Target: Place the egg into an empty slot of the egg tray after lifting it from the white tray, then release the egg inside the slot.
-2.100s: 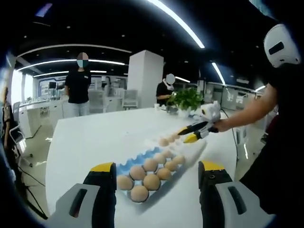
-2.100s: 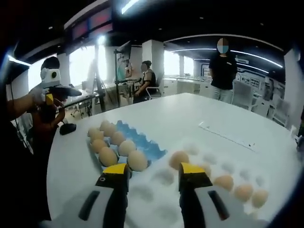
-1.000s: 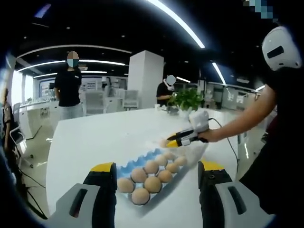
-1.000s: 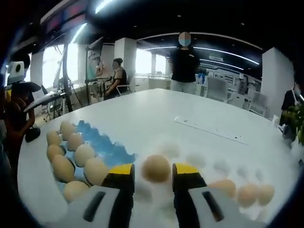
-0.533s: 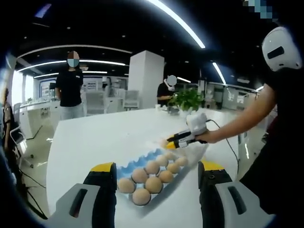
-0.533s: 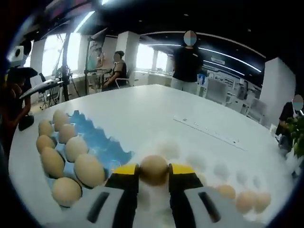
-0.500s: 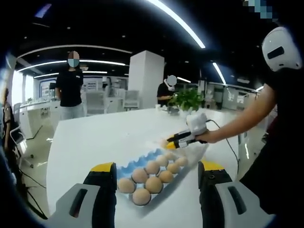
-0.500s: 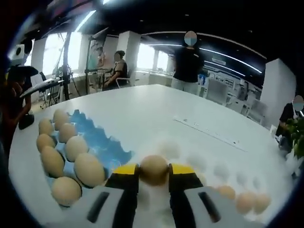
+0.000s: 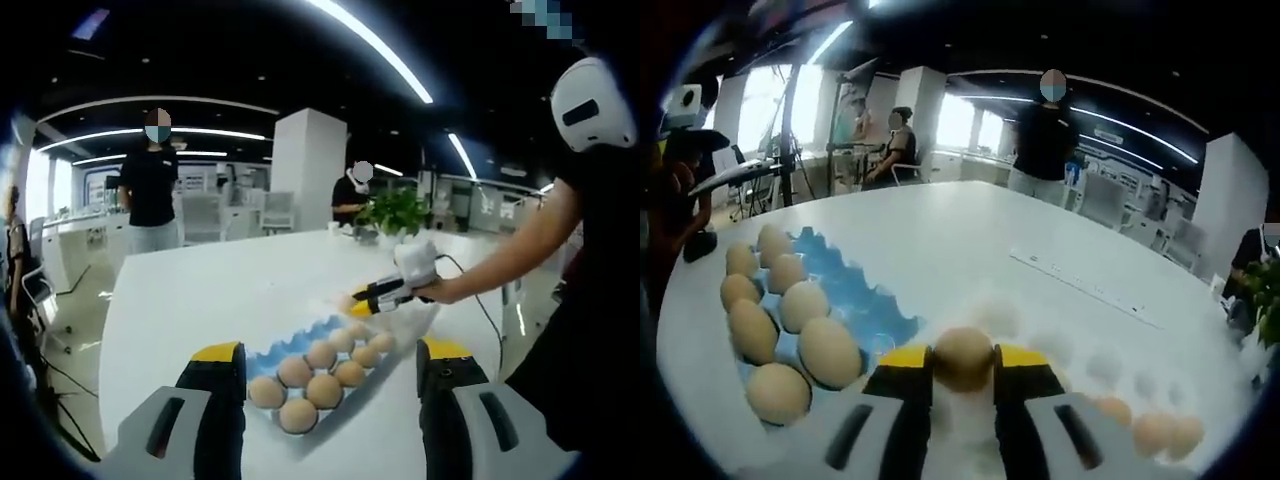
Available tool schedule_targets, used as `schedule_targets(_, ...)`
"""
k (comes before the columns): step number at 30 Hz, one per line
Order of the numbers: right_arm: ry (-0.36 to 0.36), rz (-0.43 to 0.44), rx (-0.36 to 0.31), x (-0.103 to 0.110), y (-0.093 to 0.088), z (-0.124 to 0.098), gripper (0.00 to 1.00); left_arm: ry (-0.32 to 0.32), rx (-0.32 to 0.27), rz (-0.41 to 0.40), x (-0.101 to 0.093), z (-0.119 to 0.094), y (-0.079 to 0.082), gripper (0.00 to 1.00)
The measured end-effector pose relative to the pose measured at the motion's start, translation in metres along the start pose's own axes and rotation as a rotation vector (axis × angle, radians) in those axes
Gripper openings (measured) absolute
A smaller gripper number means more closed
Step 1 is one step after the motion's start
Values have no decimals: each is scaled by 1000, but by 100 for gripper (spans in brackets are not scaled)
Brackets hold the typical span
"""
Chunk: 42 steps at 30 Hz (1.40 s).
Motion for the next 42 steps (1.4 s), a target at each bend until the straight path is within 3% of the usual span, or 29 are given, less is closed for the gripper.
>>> schedule_targets(6,-2,18,-57,-4,13,-9,23,3,-1,2,0,0,0,70)
schedule_targets(32,13,35,-50,-3,11,-11,22,-13,-12,0,-1,6,1,70)
schedule_targets(37,10,17,-1,-3,8,1,23,-21,-10,1,-3,7,2,70)
schedule_targets(38,47,8,49,0,4,3,23,-21,-9,3,-3,6,2,70)
schedule_targets(39,19,9,98,-1,1,4,23,-19,-9,4,-3,5,3,70)
schedule_targets(40,26,-17,22,0,3,6,23,-16,-9,3,-2,4,3,70)
schedule_targets(42,41,49,63,-3,2,3,24,-9,-13,3,-1,2,4,70)
Point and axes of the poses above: the point that each gripper's makers call its tool centre point, and the gripper's own axes: z roughly forward along the fingers, x roughly to its left, y roughly out of its top, the point moved 10 cm from there along -z, roughly backward along the fingers, and after that the axes turned 2 degrees about z, right-handed, at the moved point
